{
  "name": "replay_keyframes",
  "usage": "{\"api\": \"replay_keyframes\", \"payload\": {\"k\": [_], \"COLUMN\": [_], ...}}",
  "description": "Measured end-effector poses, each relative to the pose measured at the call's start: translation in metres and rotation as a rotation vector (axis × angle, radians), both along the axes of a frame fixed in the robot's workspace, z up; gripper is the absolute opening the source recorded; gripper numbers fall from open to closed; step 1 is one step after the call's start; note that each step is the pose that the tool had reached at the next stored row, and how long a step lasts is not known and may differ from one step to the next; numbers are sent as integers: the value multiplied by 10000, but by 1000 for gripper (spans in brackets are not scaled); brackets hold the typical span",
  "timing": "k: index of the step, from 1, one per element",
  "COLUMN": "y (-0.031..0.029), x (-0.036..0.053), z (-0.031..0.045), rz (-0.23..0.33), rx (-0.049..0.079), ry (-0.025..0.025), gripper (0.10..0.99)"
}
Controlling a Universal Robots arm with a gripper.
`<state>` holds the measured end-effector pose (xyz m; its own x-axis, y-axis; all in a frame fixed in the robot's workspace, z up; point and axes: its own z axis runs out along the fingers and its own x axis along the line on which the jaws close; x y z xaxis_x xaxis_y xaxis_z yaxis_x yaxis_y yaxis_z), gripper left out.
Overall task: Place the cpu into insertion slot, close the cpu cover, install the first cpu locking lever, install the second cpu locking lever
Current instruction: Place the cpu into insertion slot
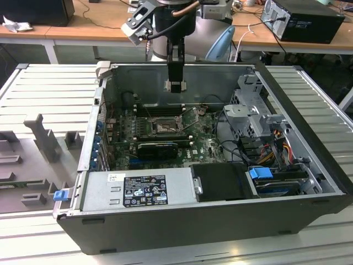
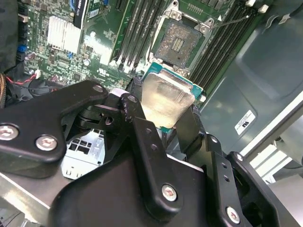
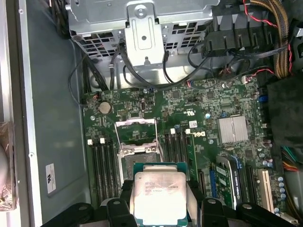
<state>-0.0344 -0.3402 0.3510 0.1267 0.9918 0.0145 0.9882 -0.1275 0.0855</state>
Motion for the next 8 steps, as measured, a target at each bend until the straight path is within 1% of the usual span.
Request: {"api": "replay_keyframes", "payload": {"k": [5, 8], "y": [0, 1], "x": [0, 0], "z": [-79, -121], "rz": [495, 522], "rx": [-4, -5], "ry": [1, 2], "gripper": [529, 529]}}
